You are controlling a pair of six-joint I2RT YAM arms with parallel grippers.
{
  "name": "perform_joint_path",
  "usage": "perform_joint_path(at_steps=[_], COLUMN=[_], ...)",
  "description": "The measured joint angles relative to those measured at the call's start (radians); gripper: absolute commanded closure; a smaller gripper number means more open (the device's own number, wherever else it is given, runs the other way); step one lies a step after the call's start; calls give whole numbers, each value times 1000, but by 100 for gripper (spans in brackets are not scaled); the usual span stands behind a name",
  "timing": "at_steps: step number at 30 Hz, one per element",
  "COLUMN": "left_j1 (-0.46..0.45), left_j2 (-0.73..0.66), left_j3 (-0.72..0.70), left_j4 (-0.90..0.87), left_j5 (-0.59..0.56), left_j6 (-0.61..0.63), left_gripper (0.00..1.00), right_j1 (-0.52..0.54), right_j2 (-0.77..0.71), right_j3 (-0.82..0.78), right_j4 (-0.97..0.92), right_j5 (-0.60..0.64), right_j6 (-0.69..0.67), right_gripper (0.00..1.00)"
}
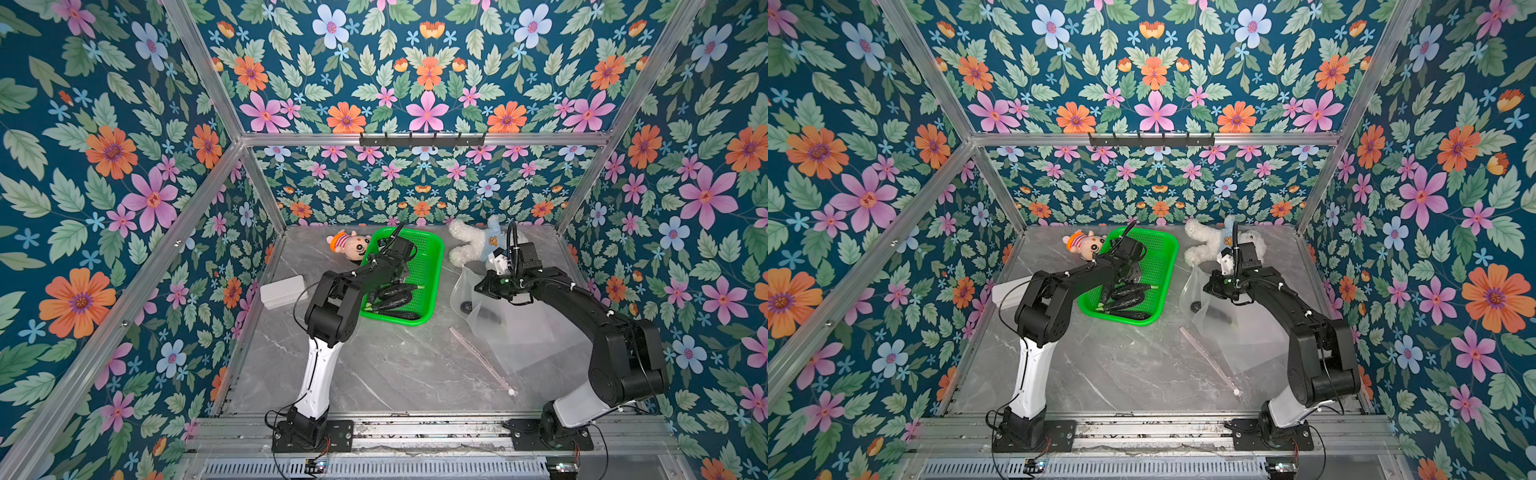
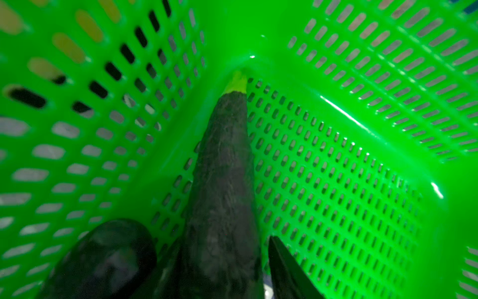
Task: Place the eggplant in a zip-top bag and seal the zipper
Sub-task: Pick up the eggplant from the basket, then place the eggplant in the zipper food storage bag.
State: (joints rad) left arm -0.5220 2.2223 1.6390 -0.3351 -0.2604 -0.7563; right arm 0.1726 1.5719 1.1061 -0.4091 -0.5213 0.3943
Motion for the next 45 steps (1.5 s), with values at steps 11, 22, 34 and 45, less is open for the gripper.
perform_joint_path(at_steps=[11, 22, 34, 45], left_j1=[0, -8, -135, -311], left_j2=[-84, -314, -456, -438], left_j3=[-70, -236, -358, -378], left_j4=[41, 262, 508, 726], left_j5=[47, 169, 295, 251], left_j6=[27, 85, 108, 130], left_gripper=[66, 64, 63, 63], right_j1=[0, 0, 0, -3], right_j2=[3, 3, -25, -51], right_j3=[-1, -1, 8, 29], right_j4=[14, 19, 42, 61], right_j5=[0, -6, -69, -149], right_j6=[0, 18, 60, 126], right_gripper=[100, 100, 100, 100])
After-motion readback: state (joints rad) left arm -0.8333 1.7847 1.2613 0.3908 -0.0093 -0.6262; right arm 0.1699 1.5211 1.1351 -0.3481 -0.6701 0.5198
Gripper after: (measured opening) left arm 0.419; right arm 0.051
